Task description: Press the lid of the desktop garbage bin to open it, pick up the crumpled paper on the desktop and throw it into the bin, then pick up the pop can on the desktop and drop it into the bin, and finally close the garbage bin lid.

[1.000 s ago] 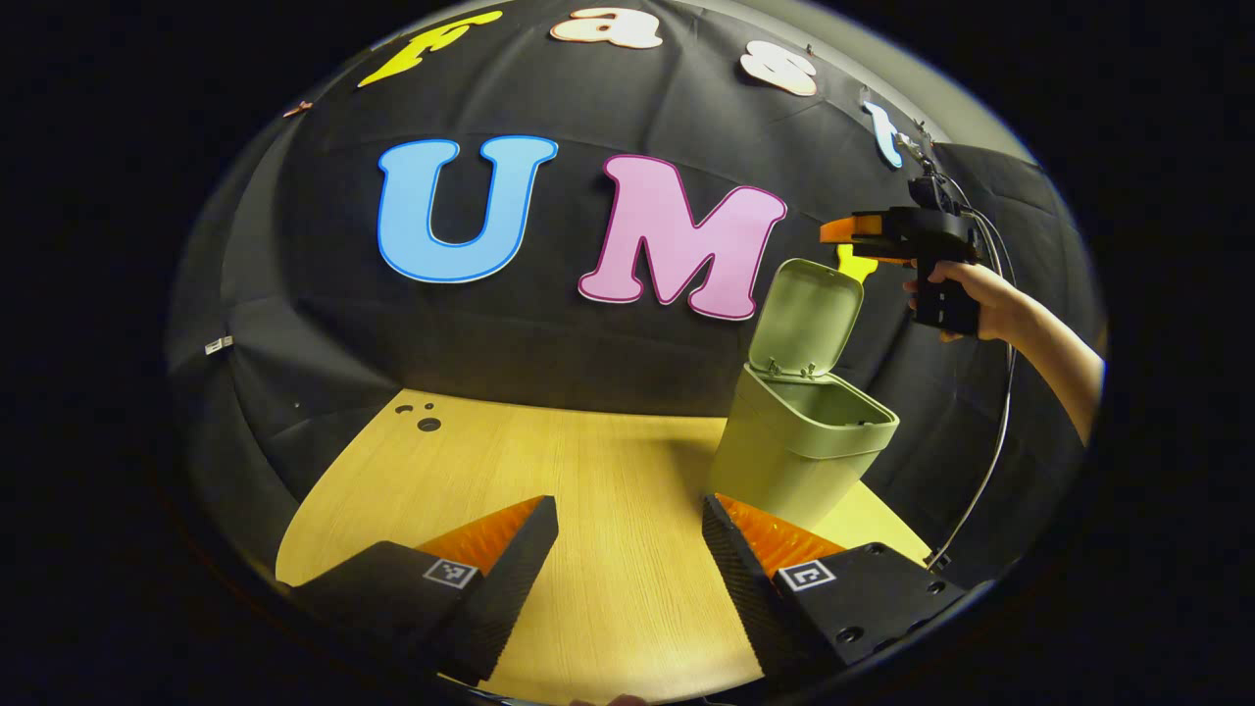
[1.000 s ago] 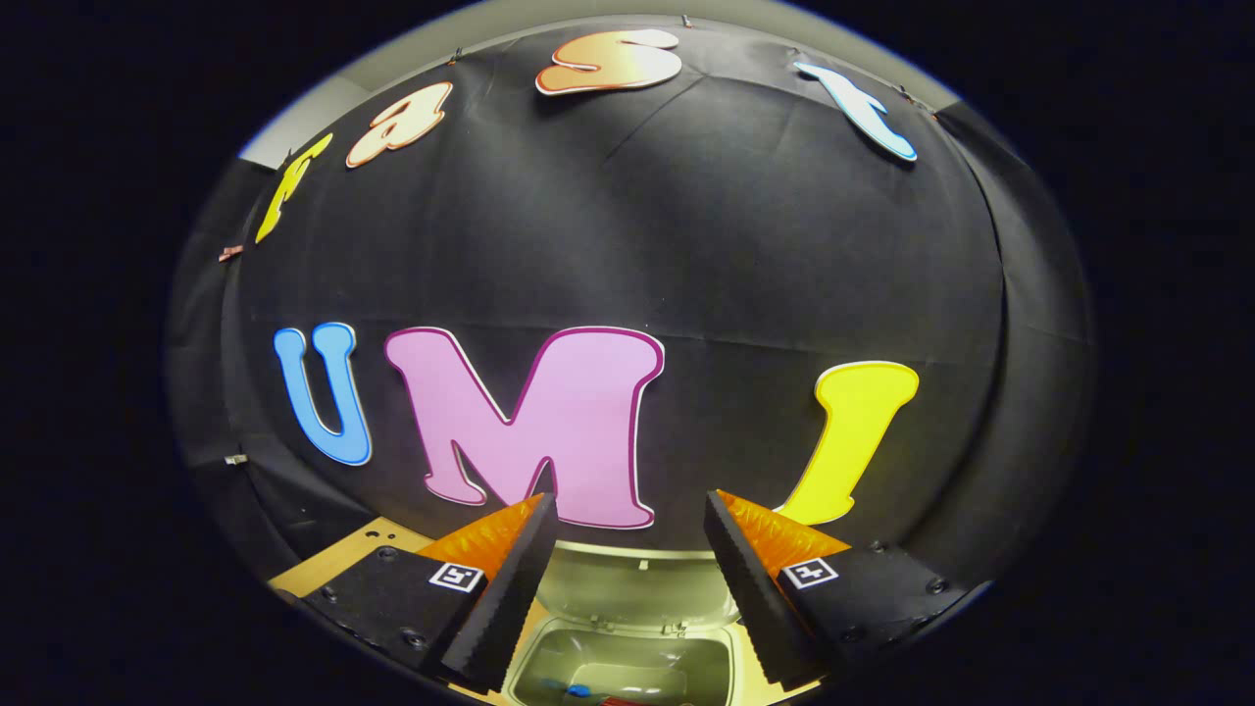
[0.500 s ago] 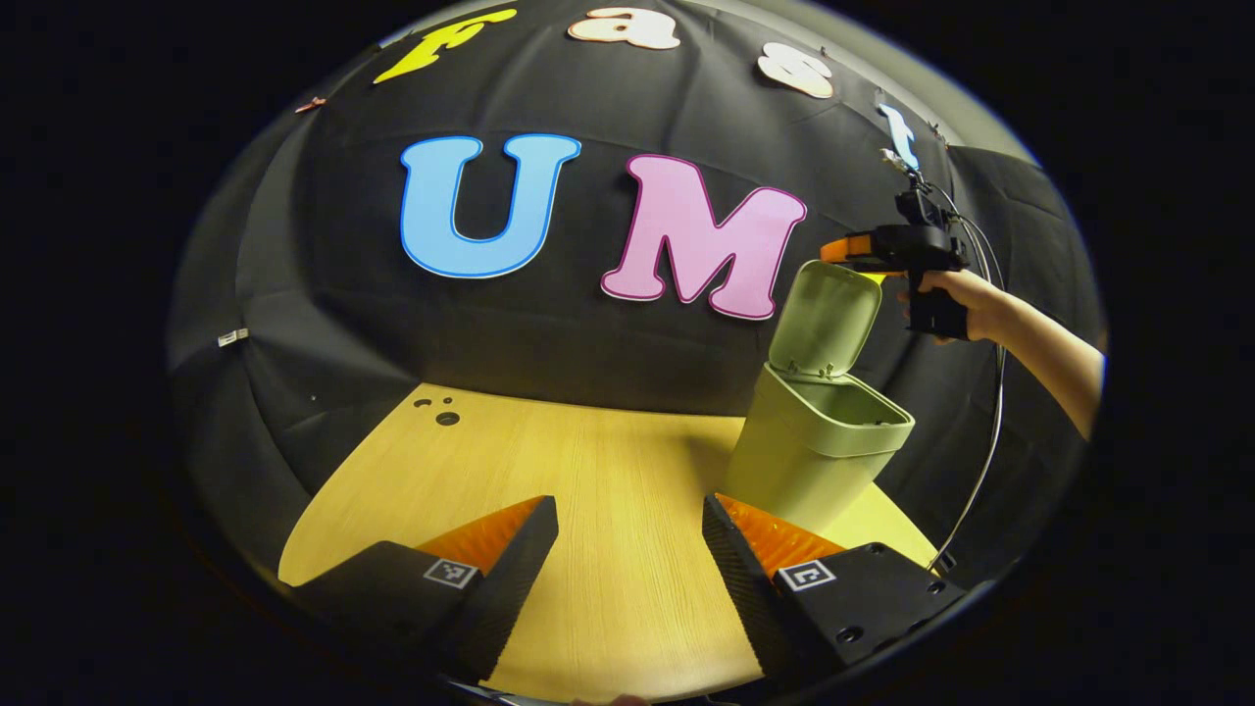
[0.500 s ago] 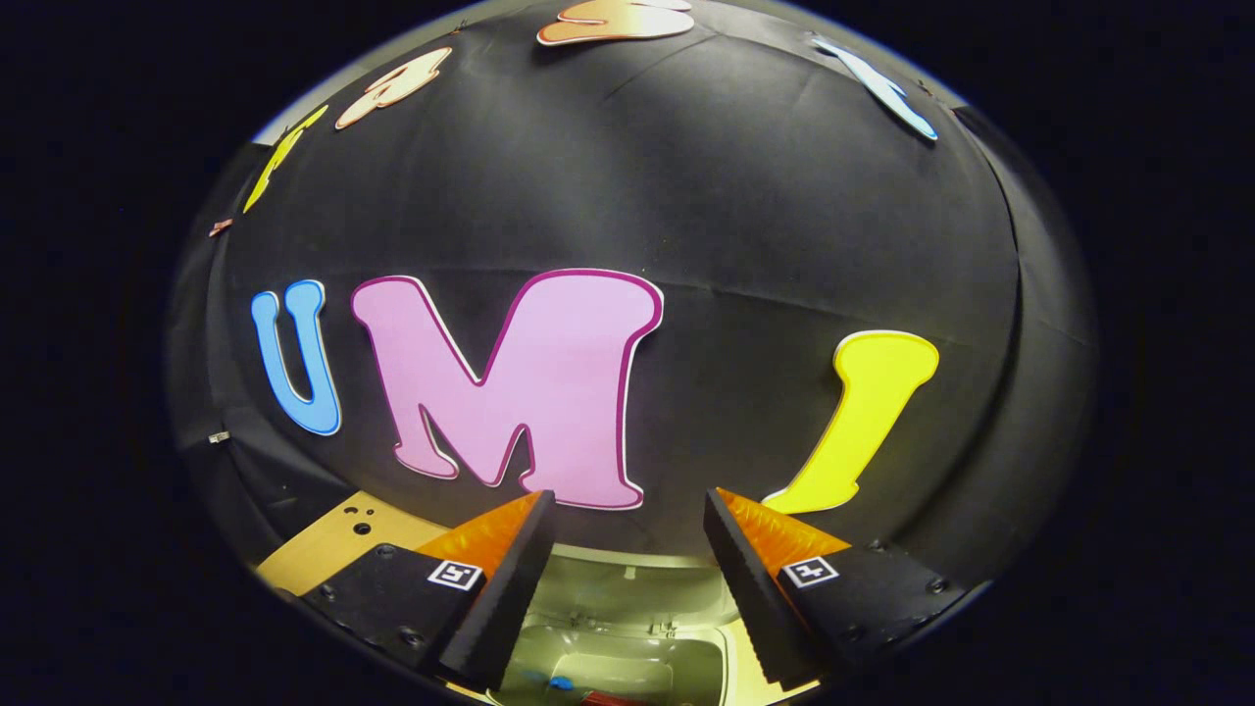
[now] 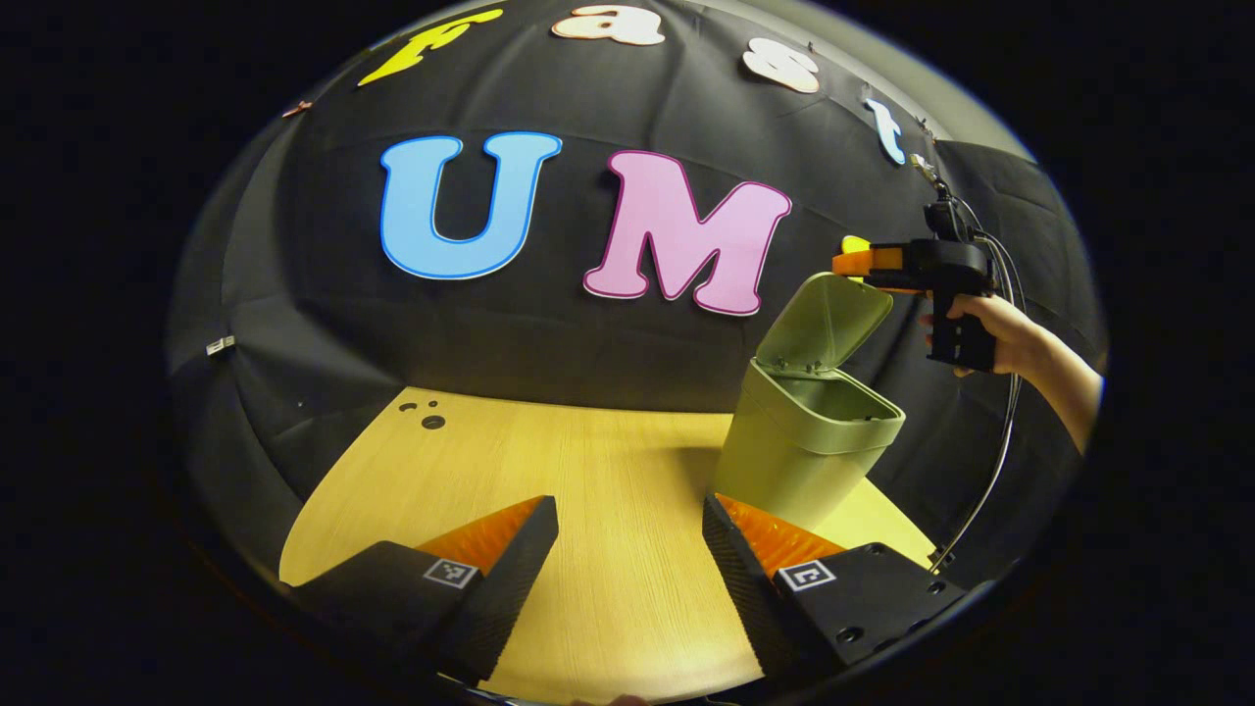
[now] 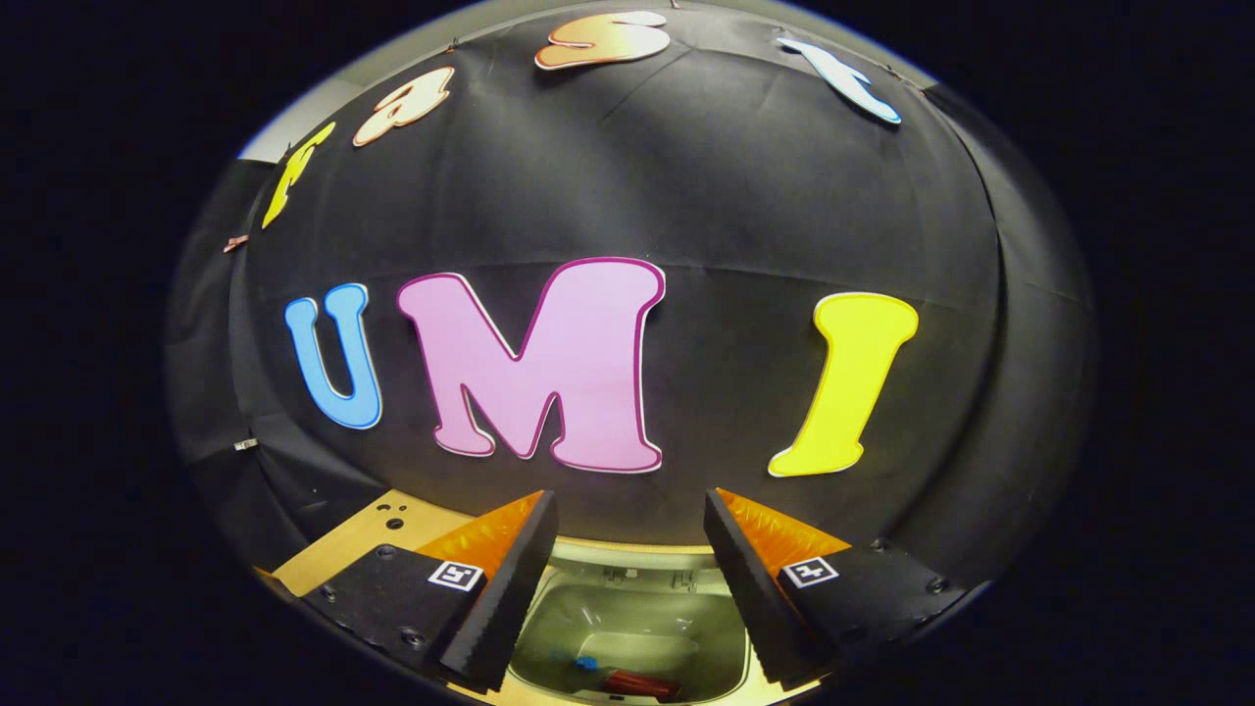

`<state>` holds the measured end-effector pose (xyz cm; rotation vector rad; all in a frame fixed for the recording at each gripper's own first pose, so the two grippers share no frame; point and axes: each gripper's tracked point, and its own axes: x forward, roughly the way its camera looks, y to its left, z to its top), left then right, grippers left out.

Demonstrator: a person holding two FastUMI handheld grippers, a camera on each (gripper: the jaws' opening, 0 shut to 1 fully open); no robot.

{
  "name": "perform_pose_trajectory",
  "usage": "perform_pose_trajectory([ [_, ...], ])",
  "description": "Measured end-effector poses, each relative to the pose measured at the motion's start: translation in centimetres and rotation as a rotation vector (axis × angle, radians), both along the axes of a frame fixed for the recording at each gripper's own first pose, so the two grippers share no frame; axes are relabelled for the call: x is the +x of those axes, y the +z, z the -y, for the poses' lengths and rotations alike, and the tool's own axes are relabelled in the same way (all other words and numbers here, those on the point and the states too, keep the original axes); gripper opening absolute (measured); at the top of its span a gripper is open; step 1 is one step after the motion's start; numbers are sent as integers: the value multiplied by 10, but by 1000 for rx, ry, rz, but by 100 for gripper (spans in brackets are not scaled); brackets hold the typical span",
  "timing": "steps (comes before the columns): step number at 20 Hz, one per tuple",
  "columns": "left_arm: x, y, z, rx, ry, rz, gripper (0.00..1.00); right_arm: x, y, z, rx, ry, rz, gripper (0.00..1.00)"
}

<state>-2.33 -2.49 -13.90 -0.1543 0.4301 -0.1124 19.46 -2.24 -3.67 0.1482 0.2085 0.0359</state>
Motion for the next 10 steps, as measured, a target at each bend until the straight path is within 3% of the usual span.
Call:
perform_pose_trajectory([
  [5, 3, 0, 5, 3, -18, -3, 95, -26, -20, -17, -63, 30, -28, 94],
  [10, 4, 1, 4, 10, -16, 0, 95, -44, -52, -30, -42, 45, -80, 95],
])
